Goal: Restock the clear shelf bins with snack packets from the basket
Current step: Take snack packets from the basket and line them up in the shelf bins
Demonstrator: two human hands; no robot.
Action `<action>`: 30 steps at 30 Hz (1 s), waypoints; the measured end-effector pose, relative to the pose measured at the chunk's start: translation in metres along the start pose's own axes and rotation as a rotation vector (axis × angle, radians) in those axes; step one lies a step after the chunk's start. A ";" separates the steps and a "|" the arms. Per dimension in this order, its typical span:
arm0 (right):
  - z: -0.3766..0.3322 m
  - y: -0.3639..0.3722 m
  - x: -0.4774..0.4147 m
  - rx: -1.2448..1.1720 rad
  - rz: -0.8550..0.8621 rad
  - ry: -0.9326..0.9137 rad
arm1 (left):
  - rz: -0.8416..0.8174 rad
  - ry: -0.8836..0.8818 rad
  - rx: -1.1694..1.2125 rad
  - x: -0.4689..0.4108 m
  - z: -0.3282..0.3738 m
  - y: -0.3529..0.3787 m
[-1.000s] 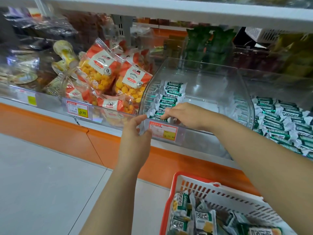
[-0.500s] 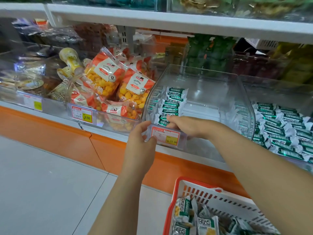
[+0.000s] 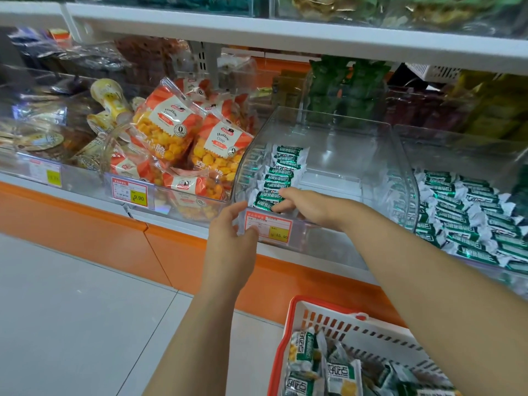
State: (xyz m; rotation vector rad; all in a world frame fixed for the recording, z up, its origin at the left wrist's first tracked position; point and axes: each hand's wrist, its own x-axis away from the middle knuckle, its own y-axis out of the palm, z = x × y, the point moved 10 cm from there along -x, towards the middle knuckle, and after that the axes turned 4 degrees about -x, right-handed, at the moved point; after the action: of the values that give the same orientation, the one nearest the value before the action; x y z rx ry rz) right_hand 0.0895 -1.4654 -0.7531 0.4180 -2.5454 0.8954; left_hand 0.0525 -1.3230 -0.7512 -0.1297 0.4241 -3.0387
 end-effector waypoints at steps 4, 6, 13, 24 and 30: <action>-0.003 -0.013 0.014 0.015 0.126 -0.086 | 0.028 0.014 -0.027 0.003 0.005 0.001; -0.013 -0.030 0.033 -0.023 0.299 -0.216 | 0.115 0.052 -0.065 0.006 0.010 -0.004; 0.018 -0.027 0.158 -0.136 0.587 -0.621 | 0.229 0.263 -0.059 0.048 0.037 0.009; 0.298 0.069 0.175 -0.065 0.247 0.217 | -0.298 0.052 -0.502 0.123 -0.096 0.159; 0.395 0.116 0.196 0.253 -0.041 0.424 | -0.910 -0.052 -1.055 0.201 -0.212 0.207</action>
State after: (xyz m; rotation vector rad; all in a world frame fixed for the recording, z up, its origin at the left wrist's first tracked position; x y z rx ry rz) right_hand -0.2378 -1.6620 -1.0025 0.3115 -2.0419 1.1584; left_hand -0.1548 -1.4807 -0.9971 -0.5695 2.4667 -3.0633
